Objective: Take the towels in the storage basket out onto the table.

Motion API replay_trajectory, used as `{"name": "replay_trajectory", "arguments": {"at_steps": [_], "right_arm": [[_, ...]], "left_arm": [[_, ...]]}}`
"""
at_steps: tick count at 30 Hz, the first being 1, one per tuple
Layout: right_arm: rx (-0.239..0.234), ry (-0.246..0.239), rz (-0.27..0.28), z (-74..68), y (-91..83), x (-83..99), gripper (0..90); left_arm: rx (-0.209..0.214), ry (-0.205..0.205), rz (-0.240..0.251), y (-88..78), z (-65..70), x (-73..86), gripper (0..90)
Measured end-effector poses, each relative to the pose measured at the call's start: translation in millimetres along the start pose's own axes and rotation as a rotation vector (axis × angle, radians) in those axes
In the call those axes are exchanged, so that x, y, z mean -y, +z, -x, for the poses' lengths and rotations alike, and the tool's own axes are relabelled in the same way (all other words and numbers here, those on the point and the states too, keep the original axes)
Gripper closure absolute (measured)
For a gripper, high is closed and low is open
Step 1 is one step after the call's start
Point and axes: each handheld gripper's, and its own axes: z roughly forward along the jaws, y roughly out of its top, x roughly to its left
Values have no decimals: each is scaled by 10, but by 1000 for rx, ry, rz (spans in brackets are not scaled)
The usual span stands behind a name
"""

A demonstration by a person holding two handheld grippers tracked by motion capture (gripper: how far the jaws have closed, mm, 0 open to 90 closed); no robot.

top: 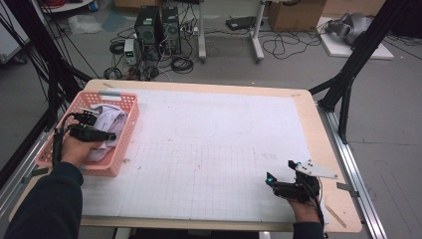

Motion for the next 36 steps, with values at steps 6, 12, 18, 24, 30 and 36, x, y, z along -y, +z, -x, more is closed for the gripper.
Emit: {"name": "replay_trajectory", "arguments": {"at_steps": [6, 12, 18, 24, 30, 36], "right_arm": [[-5, -3, 8, 6, -11, -3, 59], [-2, -5, 10, -6, -13, -7, 59], [-7, 1, 3, -26, -4, -13, 59], [-9, -14, 6, -38, 17, -25, 59], [-9, -8, 5, -43, 13, -24, 59], [-7, -9, 9, -39, 4, -23, 59]], "left_arm": [[-25, 11, 133, -146, 33, -7, 563], [16, -33, 293, -339, 20, 29, 564], [60, -13, 435, -534, 70, 85, 562], [73, 16, 542, -680, 130, 117, 562], [113, 45, 635, -790, 222, 111, 561], [143, 103, 686, -867, 403, 69, 556]]}}
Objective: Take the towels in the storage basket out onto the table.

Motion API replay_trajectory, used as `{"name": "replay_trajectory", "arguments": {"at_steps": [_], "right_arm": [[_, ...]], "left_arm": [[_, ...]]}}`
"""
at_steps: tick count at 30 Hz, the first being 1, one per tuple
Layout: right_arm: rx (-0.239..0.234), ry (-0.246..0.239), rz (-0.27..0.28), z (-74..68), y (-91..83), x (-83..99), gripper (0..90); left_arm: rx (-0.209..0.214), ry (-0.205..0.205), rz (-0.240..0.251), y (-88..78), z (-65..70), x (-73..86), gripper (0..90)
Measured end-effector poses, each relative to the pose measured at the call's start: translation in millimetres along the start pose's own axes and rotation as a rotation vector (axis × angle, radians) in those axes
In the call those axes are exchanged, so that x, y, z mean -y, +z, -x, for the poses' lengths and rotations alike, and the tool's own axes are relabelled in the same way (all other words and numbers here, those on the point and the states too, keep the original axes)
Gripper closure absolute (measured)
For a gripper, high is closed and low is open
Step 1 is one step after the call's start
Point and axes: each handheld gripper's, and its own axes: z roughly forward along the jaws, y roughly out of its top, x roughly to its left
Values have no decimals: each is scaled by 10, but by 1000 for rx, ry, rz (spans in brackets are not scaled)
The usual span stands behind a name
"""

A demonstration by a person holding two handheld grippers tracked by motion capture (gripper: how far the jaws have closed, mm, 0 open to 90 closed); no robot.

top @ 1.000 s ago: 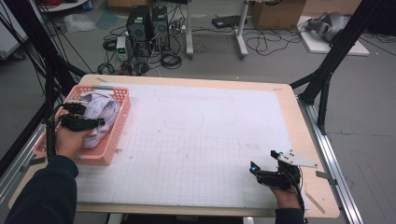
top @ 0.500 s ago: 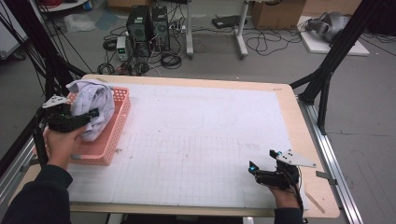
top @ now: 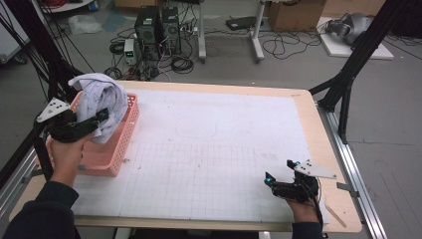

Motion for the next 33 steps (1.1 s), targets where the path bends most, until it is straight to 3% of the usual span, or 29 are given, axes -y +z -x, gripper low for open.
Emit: {"name": "replay_trajectory", "arguments": {"at_steps": [7, 16, 22, 33], "right_arm": [[0, 6, -1, -11, 2, -8, 59], [-1, -4, 2, -10, 2, -7, 59], [-1, -4, 2, -9, 2, -7, 59], [-9, -6, -1, -33, 27, -17, 59]], "left_arm": [[95, 17, 62, 18, 273, -93, 556], [235, 47, 80, 155, 698, -111, 556], [307, 47, 64, 296, 942, -61, 555], [402, 74, -37, 615, 1409, 200, 553]]}}
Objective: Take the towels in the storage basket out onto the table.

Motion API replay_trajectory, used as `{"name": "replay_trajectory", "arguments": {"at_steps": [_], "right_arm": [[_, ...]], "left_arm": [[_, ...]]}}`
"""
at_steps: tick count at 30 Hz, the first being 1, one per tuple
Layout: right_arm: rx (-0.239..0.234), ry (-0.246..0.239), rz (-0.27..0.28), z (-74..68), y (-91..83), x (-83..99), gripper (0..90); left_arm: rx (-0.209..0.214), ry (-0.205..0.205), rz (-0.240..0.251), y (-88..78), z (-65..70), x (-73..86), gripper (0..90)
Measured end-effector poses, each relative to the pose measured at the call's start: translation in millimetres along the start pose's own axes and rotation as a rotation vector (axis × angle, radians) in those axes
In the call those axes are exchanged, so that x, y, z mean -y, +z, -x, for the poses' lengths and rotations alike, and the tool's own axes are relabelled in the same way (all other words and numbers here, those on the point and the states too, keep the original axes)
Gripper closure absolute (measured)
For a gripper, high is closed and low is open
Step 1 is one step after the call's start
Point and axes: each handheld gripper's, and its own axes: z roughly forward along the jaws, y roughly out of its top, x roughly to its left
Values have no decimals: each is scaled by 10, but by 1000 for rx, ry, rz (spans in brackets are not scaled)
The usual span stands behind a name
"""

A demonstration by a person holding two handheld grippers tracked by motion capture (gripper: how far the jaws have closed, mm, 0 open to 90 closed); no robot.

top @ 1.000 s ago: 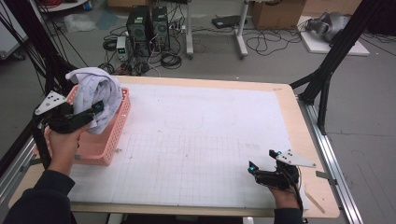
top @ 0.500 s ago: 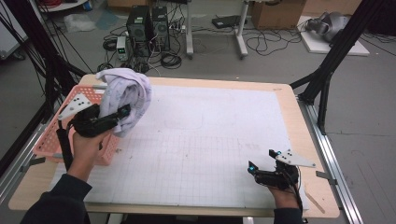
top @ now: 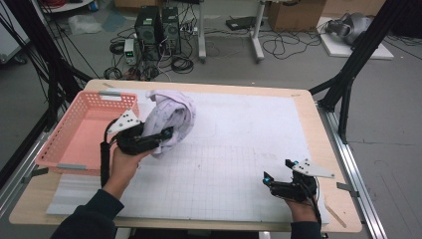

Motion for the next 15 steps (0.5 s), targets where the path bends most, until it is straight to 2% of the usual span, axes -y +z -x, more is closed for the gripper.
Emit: {"name": "replay_trajectory", "arguments": {"at_steps": [4, 9, 15], "right_arm": [[0, 0, 0, 4, 7, 3, 59], [-1, -4, -1, 3, 24, 4, 59], [-2, -6, -2, -26, 18, 2, 59]], "left_arm": [[21, 15, -46, 161, 94, 77, 549], [52, 26, -129, 370, 172, 196, 544], [71, 9, -211, 561, 234, 381, 531]]}}
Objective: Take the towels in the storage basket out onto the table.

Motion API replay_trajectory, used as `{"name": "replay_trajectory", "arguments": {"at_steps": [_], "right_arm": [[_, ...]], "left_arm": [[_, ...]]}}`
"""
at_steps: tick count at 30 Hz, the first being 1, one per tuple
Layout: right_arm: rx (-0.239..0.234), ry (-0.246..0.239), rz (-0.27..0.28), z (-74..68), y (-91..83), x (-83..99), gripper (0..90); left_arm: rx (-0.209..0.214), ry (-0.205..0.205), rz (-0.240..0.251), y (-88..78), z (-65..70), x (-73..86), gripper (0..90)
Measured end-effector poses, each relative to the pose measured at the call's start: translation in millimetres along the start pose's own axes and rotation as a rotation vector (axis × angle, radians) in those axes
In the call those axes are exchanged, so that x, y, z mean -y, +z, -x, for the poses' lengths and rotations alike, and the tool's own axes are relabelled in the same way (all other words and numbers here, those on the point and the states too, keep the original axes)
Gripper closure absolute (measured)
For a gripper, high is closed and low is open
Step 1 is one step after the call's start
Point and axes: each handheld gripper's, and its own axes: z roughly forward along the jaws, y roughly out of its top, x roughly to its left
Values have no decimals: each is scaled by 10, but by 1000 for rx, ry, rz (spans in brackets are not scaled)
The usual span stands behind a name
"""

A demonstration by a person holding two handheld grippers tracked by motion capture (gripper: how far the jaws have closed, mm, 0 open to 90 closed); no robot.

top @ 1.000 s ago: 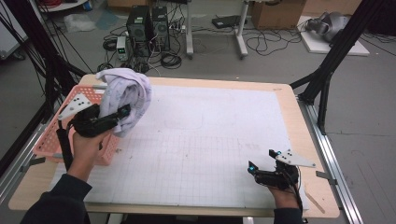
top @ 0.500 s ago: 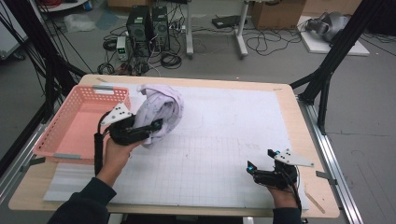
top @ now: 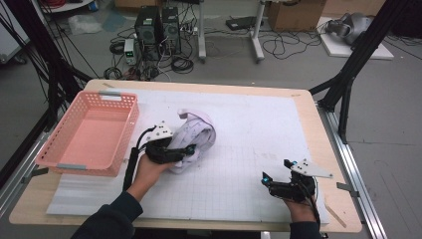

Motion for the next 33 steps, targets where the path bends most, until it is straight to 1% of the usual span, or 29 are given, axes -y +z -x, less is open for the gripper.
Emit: {"name": "replay_trajectory", "arguments": {"at_steps": [2, 5, 6, 7, 8, 9, 10, 11, 12, 14, 15, 17, 19, 20, 21, 23, 25, 29, 31, 32, 33], "right_arm": [[0, -1, -1, -13, -4, -3, 59], [-4, -5, 0, -12, 12, -6, 59], [-6, -5, -3, -6, 22, -6, 59], [-8, -2, -2, 1, 35, -6, 59], [-14, 0, -6, 13, 55, -8, 59], [-14, 0, -6, 13, 55, -8, 59], [-14, -1, -4, 20, 67, -10, 59], [-17, -2, -7, 22, 73, -10, 59], [-17, -1, -8, 22, 81, -11, 59], [-17, 0, -8, 20, 85, -12, 59], [-14, -4, -8, 21, 86, -12, 59], [-9, 6, -12, 10, 78, -14, 59], [-2, 9, -8, 11, 78, -12, 59], [2, 6, -5, 17, 81, -14, 59], [8, 14, -5, 10, 85, -19, 59], [10, 14, -2, 9, 95, -29, 59], [13, 12, -6, 11, 113, -33, 59], [13, 13, -16, 8, 150, -27, 59], [14, 11, -22, 2, 152, -25, 59], [13, 9, -20, -3, 152, -26, 60], [18, 7, -20, -6, 151, -26, 59]], "left_arm": [[-2, -2, -36, 78, 20, 52, 522], [-20, 0, -60, 161, 50, 118, 476], [-31, -1, -56, 176, 60, 131, 441], [-50, 6, -45, 184, 83, 138, 383], [-51, 21, -38, 172, 96, 130, 249], [-53, 27, -26, 147, 110, 114, 249], [-62, 27, -9, 107, 120, 94, 218], [-64, 18, 9, 63, 125, 71, 226], [-66, 1, 30, 2, 129, 44, 225], [-58, -18, 59, -98, 126, 15, 215], [-56, -16, 74, -162, 119, 5, 217], [-79, -12, 98, -280, 102, -3, 217], [-85, -19, 129, -408, 70, 1, 211], [-100, -13, 149, -496, 47, 7, 210], [-110, -13, 161, -546, 34, 12, 208], [-138, -6, 179, -664, -9, 40, 193], [-156, -3, 183, -744, -56, 114, 192], [-172, -50, 174, -787, -133, 336, 191], [-174, -60, 165, -785, -150, 407, 191], [-180, -55, 149, -782, -161, 419, 191], [-186, -54, 148, -790, -170, 426, 191]]}}
